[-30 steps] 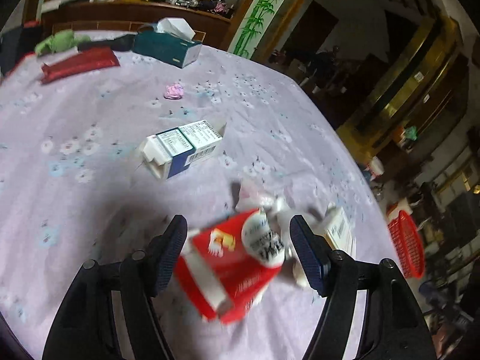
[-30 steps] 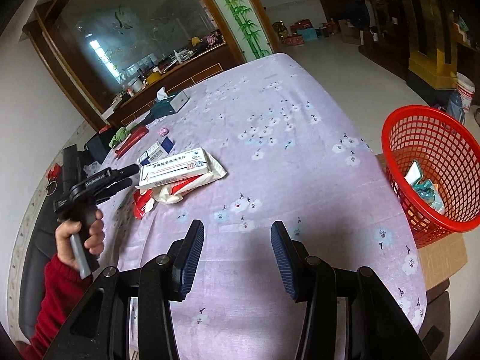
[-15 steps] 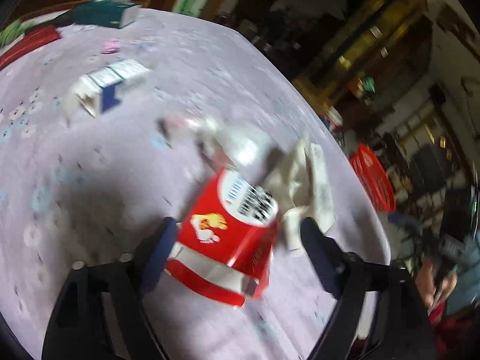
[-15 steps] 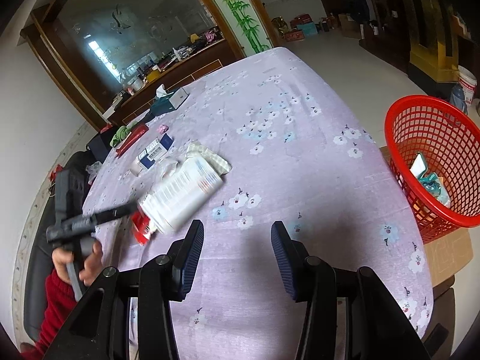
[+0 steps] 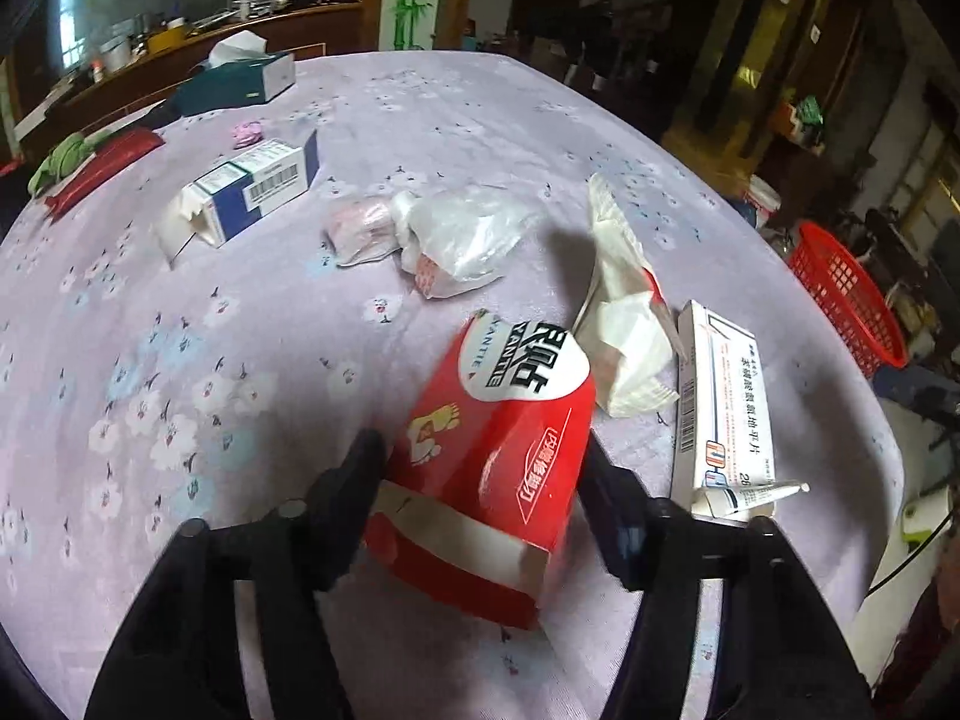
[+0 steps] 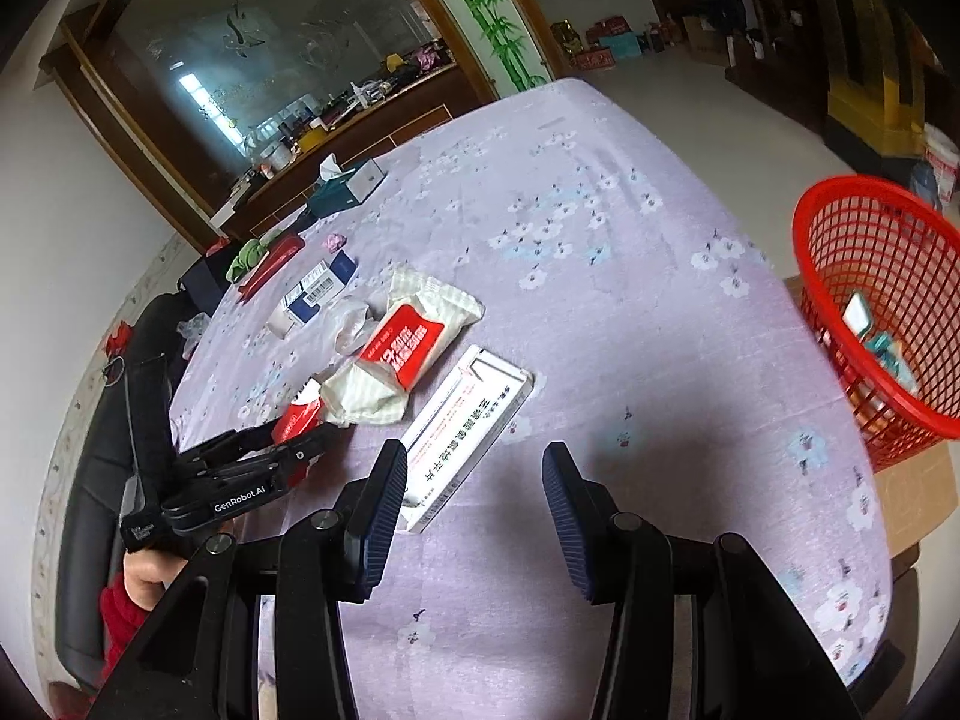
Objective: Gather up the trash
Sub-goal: 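Grasp the white medicine box with the right tool while the left tool holds the red pack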
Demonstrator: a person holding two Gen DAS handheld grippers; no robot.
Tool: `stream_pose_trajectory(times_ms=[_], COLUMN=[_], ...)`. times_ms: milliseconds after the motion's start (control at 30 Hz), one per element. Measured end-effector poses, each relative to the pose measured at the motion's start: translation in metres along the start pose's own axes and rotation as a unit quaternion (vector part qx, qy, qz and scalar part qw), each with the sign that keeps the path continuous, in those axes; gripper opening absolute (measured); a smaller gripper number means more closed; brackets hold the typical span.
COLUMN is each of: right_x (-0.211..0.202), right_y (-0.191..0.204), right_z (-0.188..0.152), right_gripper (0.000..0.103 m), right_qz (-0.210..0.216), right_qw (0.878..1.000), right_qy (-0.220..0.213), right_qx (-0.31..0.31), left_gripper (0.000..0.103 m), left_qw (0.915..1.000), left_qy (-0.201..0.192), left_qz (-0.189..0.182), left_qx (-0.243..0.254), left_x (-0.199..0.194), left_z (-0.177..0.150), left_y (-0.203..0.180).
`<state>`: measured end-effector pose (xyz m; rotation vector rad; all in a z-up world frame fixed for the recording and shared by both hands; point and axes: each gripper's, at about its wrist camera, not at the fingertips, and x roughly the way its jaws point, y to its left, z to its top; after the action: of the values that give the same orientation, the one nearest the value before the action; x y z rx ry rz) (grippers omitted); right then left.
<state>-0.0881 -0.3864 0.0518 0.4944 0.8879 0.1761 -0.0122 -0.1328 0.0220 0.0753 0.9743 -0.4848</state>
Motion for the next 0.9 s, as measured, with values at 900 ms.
stream_pose_trajectory(times_ms=[900], right_x=[0.125], right_y=[0.109], right_z=[-0.001], right_gripper=[0.071], right_qz=[-0.171], right_qw=[0.966], right_qy=[0.071], right_qx=[-0.179], left_gripper=[0.048], left_qw=[0.9912], left_qy=[-0.115], left_qz=[0.044], left_qx=[-0.049], left_x=[-0.083], left_z=[-0.067], left_y=[0.019])
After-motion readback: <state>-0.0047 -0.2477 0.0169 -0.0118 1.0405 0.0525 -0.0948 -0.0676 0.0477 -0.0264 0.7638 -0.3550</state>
